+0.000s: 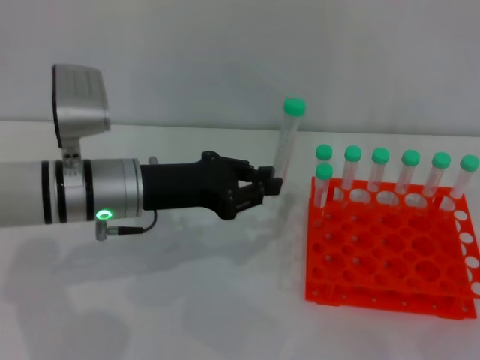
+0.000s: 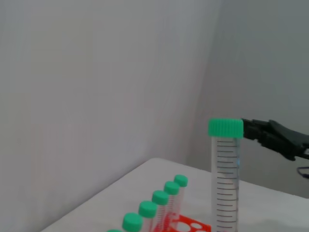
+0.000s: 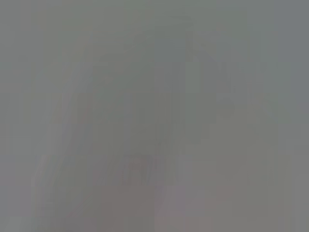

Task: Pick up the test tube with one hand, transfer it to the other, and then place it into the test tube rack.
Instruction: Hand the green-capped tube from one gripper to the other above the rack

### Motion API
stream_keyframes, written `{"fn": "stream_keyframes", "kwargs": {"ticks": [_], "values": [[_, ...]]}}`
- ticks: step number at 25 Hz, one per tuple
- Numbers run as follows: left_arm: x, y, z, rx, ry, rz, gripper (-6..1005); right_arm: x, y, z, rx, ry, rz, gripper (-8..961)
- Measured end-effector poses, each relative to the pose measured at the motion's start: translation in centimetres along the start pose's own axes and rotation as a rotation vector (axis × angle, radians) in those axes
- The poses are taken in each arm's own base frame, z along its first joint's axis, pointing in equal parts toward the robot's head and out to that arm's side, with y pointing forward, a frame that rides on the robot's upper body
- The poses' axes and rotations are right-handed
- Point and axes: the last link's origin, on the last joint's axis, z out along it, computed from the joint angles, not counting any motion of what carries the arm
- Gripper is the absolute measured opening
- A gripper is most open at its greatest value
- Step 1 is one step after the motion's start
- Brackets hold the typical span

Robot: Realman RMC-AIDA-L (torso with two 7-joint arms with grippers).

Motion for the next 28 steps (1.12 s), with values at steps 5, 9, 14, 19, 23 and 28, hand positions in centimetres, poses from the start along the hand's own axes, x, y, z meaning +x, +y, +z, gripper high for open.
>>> {"fn": "stream_keyframes", "kwargs": {"ticks": [5, 9, 14, 19, 23, 28], "values": [[-0.5, 0.6, 0.5, -0.029, 0.003, 0.042, 192, -0.2, 1.4, 1.8, -0.079, -0.014, 0.055, 229], [-1.1, 1.0, 0.4, -0.04, 0.002, 0.066, 192, -0.9, 2.3, 4.1, -0.24, 0.01, 0.137, 362], [-1.8, 1.1, 0.0, -0.034, 0.002, 0.079, 192, -1.5, 3.8, 6.6, -0.398, 0.04, 0.188, 560], [-2.3, 1.3, -0.3, -0.026, 0.004, 0.091, 192, -2.3, 5.3, 8.9, -0.515, 0.053, 0.218, 828], [-2.5, 1.6, -0.7, -0.037, 0.014, 0.102, 192, -2.9, 6.3, 10.2, -0.597, 0.083, 0.23, 841], [-2.6, 1.9, -0.9, -0.051, 0.03, 0.12, 192, -3.2, 7.5, 11.7, -0.669, 0.133, 0.246, 859]]}}
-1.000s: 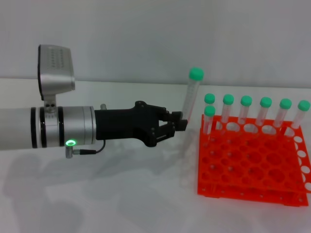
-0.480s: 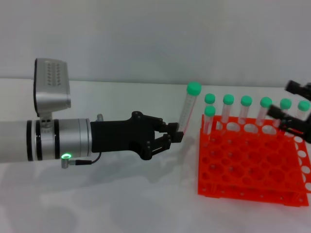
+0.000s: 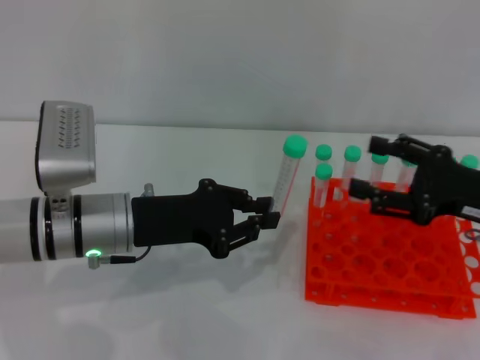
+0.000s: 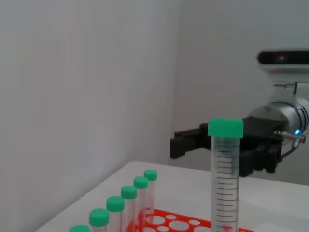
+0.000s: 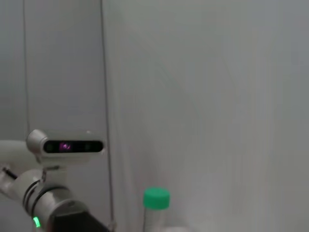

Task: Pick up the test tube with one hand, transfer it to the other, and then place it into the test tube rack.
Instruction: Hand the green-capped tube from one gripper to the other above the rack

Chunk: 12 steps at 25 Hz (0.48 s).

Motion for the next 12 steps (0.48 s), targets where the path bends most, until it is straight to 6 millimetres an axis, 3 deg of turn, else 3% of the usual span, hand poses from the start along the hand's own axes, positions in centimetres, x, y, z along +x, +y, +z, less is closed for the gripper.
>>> {"fn": "stream_keyframes", "kwargs": {"ticks": [4, 12], "values": [[-0.1, 0.1, -0.1, 0.003, 0.002, 0.006, 192, 0.2, 0.7, 1.5, -0.052, 0.028, 0.019, 859], [-0.1, 0.1, -0.1, 0.003, 0.004, 0.011, 192, 0.2, 1.5, 2.5, -0.102, 0.036, 0.048, 858]]}}
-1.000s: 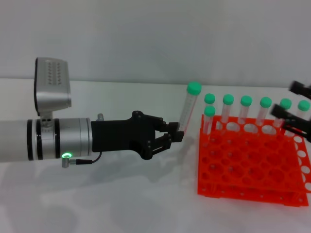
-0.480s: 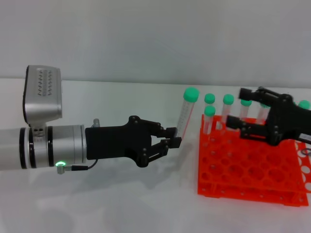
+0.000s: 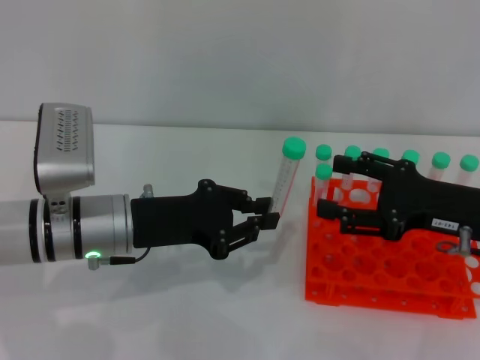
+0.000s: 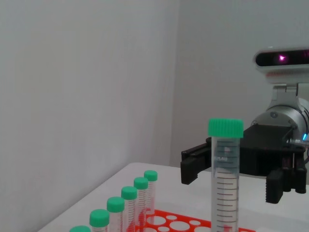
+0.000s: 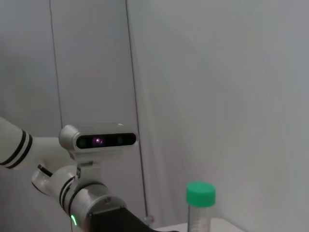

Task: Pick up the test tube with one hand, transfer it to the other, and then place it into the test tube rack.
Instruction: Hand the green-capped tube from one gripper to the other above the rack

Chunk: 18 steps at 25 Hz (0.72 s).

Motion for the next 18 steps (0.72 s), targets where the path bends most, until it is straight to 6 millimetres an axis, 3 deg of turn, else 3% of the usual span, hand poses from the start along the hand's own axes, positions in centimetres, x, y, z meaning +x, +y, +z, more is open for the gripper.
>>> {"fn": "stream_keyframes", "kwargs": {"ticks": [18], "values": [[0.0, 0.0, 0.4, -0.004, 0.001, 0.019, 192, -0.8, 1.3, 2.5, -0.071, -0.043, 0.007, 857]]}}
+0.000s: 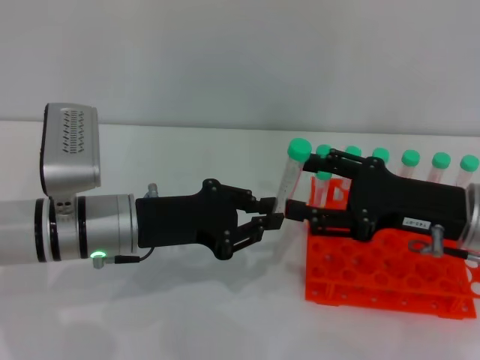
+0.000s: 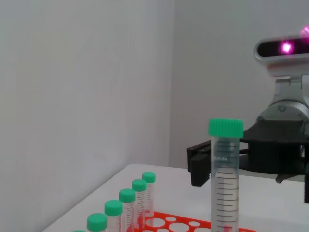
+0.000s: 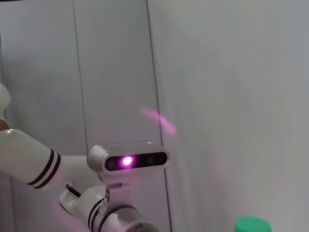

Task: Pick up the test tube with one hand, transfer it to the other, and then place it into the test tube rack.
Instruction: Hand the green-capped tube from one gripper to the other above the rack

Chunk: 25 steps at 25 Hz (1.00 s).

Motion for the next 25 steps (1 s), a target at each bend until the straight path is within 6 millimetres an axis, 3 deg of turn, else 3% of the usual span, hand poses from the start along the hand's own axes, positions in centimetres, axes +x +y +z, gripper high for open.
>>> {"fn": "stream_keyframes", "kwargs": {"ticks": [7, 25], "values": [[0.0, 0.1, 0.2, -0.004, 0.003, 0.008, 191, -0.1, 0.2, 1.2, -0.027, 0.01, -0.008, 857], [-0.2, 0.2, 0.2, -0.007, -0.003, 0.006, 190, 0.3, 0.3, 1.9, 0.001, -0.008, -0.036, 834]]}}
